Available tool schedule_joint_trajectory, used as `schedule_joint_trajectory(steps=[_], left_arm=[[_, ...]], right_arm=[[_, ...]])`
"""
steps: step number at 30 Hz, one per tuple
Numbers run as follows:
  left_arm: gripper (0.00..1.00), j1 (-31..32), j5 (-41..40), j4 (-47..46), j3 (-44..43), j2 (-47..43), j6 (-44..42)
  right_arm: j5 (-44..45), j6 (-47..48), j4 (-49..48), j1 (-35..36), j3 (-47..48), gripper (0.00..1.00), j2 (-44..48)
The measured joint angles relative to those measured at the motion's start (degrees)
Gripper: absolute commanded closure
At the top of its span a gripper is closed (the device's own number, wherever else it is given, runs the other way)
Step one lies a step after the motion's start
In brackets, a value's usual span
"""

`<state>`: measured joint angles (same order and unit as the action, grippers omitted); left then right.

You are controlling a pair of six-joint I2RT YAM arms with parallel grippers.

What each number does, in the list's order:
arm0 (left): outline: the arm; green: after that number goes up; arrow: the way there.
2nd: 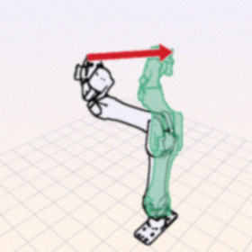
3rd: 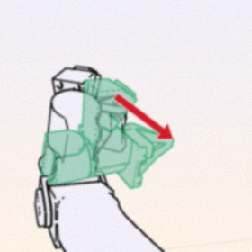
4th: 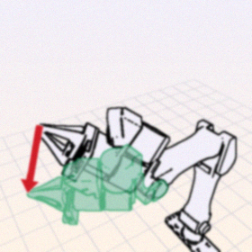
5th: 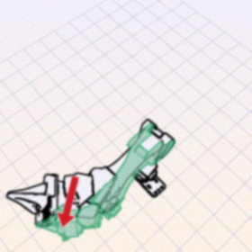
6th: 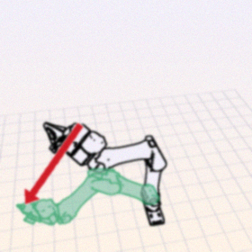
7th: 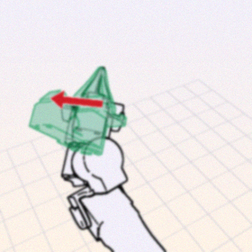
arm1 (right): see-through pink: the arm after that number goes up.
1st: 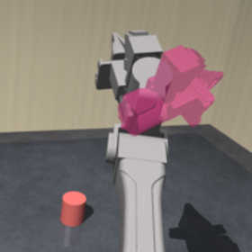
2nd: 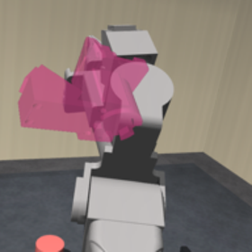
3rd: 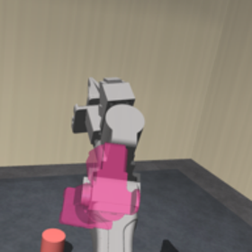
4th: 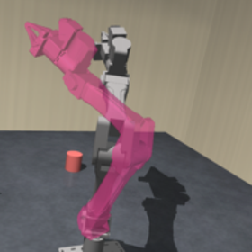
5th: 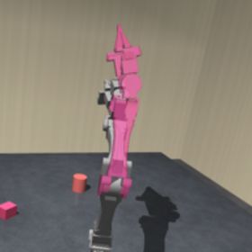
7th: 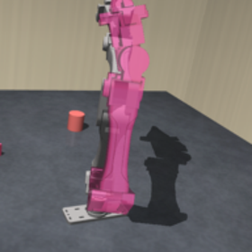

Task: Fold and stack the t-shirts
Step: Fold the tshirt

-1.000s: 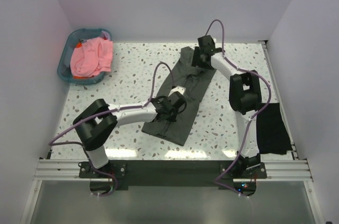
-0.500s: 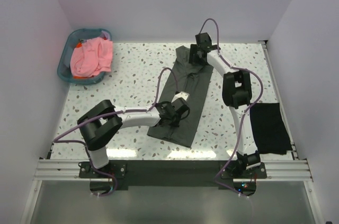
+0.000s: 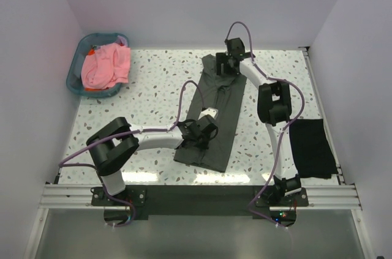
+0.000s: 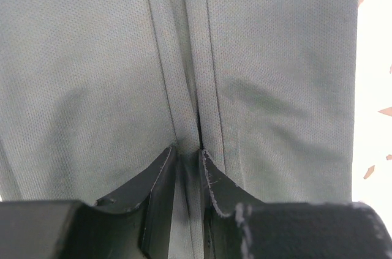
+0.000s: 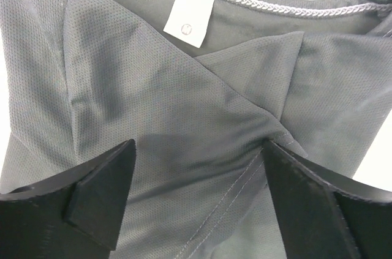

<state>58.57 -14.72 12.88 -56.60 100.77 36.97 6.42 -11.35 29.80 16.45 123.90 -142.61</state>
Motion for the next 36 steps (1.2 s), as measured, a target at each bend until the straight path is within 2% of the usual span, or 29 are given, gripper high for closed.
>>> schedule_joint_trajectory(steps=[4,10,15,17,20,26,29,32,36], left_arm=[[0.71,0.07,1.57,0.02,-0.07,-0.09,0.90],[0.65,0.09,2.67,-0.04,-0.17,-0.48,1.99],[0.58,0.13,1.18,0.15,0.04,-6.10,2.03],[0.56,0.13,-0.15,0.02,0.85,-11.23,2.08],[0.53,0.11,-2.34,0.04,2.99,-19.56,2.86],[0.43,0.07,-3.76,1.97,11.15,-30.82,5.49],[0.41,0.07,-2.91,4.35,16.02,-34.53,6.69],[0.40,0.07,-1.31,6.49,19.80,-37.64,7.87],[0.41,0.07,0.28,6.51,24.06,-40.00,9.64]], right_arm=[[-0.17,1.79,-0.39,0.00,-1.38,0.01,1.31],[-0.15,2.67,-0.31,0.00,-1.79,0.01,5.88],[-0.63,0.20,-1.31,0.09,-5.86,0.01,15.69],[-1.16,-2.43,-1.75,0.59,-11.74,0.01,22.64],[-0.72,-7.15,-3.98,2.86,-25.35,0.01,35.41],[0.33,-18.05,-7.21,17.68,-56.46,0.03,57.13],[-1.97,-23.26,-5.95,21.20,-69.75,0.04,64.02],[-2.58,-27.19,-2.19,21.07,-78.88,0.06,70.77],[-4.04,-31.98,1.66,21.16,-85.81,0.18,81.13]])
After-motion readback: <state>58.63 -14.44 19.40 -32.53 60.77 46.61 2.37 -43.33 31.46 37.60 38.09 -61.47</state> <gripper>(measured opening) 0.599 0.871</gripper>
